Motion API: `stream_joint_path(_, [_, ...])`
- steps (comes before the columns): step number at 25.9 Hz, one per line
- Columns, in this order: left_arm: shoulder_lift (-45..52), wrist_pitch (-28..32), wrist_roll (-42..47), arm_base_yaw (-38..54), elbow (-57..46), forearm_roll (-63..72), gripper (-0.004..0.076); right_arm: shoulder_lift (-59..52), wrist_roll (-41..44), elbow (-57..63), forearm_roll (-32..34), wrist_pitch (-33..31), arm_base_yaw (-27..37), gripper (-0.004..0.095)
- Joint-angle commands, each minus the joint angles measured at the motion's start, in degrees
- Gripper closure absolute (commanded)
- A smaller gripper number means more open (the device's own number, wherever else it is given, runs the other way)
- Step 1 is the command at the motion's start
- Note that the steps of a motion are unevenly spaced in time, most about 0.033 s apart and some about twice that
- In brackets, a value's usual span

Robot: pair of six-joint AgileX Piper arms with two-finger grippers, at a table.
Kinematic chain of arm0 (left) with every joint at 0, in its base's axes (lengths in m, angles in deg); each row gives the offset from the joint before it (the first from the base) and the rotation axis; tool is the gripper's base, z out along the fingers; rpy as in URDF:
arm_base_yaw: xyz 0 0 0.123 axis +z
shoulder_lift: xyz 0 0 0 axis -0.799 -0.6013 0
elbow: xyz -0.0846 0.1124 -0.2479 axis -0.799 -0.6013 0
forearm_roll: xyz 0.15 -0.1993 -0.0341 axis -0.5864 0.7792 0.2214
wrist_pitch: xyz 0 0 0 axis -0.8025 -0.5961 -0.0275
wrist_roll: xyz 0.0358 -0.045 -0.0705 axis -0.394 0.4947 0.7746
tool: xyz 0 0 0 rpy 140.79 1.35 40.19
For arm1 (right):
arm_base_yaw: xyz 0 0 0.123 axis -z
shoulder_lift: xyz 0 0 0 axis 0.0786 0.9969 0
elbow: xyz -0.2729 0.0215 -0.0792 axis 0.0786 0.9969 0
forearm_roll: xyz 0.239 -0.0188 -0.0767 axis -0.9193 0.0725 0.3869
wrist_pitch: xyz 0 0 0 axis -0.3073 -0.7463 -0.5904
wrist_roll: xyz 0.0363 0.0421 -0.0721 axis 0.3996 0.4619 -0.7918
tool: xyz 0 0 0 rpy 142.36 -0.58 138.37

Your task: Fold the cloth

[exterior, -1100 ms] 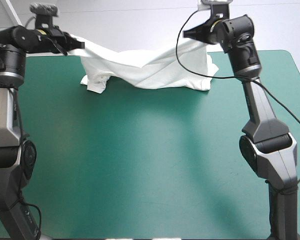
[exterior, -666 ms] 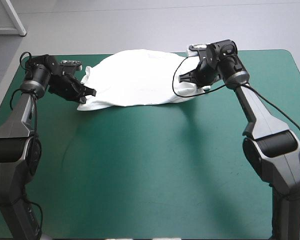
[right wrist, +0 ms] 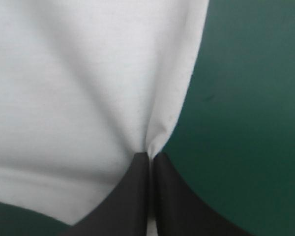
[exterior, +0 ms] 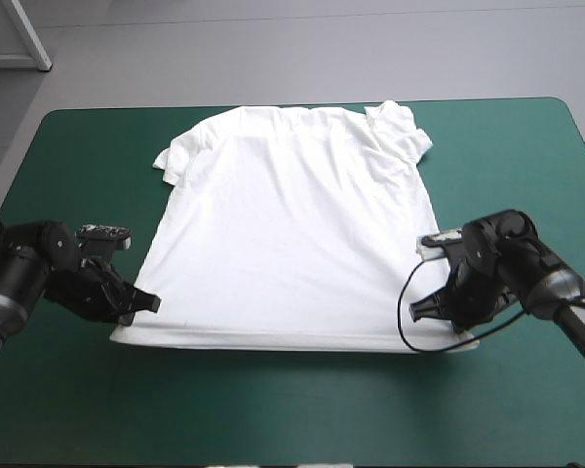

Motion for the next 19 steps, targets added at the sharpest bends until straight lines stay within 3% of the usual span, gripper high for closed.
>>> stream_joint_path(1, [6.4, -3.9, 1.4, -0.3, -4.2, 0.1, 0.0733, -6.4, -0.6, 5.7, -0.5, -0.1, 0.0, 0.0926])
stream_joint_path(7, [10.5, -4.0, 2.7, -2.0, -13.2, 0.2, 0.0726, -12.3, -2.5, 12.3, -4.5, -0.1, 0.0, 0.0918])
stream_joint_path(9, [10.5, -4.0, 2.3, -2.6, -13.8, 0.2, 0.0674, -12.4, -3.3, 12.5, -5.8, -0.1, 0.0, 0.0843])
stream_joint_path(10, [10.5, -4.0, 2.3, -2.6, -13.8, 0.4, 0.0637, -12.4, -3.7, 12.5, -6.5, -0.1, 0.0, 0.0784])
stream_joint_path(15, [10.5, -4.0, 2.3, -2.6, -13.9, 0.5, 0.0330, -12.4, -5.0, 12.5, -8.1, 2.8, 0.0, 0.0274])
stream_joint_path(17, [10.5, -3.0, 2.3, -2.6, -13.9, 0.5, 0.0243, -12.4, -4.8, 12.4, -7.3, 5.5, 0.0, 0.0138])
stream_joint_path(19, [10.5, -1.0, 2.8, -2.6, -13.4, 0.5, 0.0222, -12.4, -4.3, 12.0, -6.6, 8.0, 0.0, 0.0097])
